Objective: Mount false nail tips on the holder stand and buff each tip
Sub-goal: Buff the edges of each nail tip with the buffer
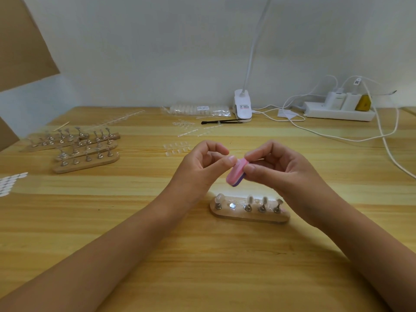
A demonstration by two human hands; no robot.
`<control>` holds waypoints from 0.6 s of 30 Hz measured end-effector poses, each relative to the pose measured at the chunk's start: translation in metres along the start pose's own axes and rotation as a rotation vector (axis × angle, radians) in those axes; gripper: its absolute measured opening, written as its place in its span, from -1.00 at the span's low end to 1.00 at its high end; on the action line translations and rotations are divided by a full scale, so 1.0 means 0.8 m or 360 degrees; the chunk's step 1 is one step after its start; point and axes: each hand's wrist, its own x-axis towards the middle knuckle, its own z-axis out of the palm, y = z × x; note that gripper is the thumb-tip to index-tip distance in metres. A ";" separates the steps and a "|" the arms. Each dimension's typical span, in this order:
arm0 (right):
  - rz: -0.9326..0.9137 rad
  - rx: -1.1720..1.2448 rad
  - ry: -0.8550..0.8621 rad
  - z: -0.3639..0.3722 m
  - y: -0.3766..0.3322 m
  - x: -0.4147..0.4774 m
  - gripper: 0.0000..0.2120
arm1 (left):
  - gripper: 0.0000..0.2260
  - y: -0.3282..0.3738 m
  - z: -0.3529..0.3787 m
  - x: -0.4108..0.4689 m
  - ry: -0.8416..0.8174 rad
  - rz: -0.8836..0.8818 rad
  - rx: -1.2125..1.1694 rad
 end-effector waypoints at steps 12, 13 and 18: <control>-0.0034 0.0010 0.0158 -0.003 -0.002 0.002 -0.71 | -0.86 0.003 0.001 -0.001 0.0002 0.0006 -0.0023; -0.0020 0.0021 0.0122 -0.003 -0.003 0.002 -0.72 | -0.82 0.004 0.002 -0.001 0.0000 0.0007 -0.0025; -0.0052 0.0010 0.0152 -0.001 -0.001 0.002 -0.73 | -0.75 0.004 0.002 -0.001 0.0012 -0.0002 -0.0029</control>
